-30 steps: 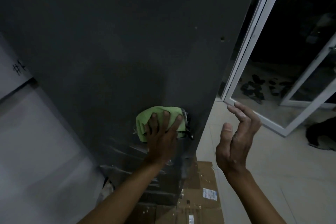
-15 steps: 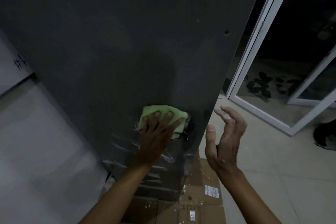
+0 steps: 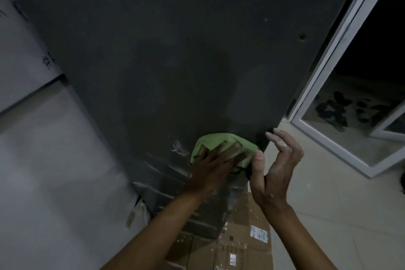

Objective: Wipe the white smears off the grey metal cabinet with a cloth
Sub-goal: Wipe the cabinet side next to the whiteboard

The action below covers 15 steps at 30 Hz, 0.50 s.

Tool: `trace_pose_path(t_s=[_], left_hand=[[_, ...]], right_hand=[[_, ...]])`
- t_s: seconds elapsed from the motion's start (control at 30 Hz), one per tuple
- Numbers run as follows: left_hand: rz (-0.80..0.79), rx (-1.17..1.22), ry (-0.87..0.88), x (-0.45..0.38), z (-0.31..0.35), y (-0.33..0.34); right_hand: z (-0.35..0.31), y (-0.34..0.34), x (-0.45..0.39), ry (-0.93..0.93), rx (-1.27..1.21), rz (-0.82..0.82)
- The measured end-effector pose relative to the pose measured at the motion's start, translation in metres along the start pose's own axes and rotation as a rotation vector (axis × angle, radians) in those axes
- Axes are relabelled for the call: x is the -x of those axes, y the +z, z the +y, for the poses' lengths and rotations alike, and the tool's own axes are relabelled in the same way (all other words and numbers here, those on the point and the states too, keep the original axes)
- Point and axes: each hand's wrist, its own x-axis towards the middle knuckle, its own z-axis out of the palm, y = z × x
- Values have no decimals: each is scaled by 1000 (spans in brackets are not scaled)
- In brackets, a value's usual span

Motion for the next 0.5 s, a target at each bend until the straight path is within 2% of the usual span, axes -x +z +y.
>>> trace_pose_path(t_s=[0.13, 0.27, 0.4, 0.5], left_hand=[[37, -90, 10, 31, -41, 2], [92, -133, -200, 43, -54, 2], [181, -10, -423, 16, -6, 12], [239, 61, -456, -7, 25, 18]], right_hand=[[1, 8, 7, -19, -37, -38], [4, 7, 15, -18, -54, -51], [8, 1, 20, -8, -62, -37], [14, -5, 24, -18, -67, -63]])
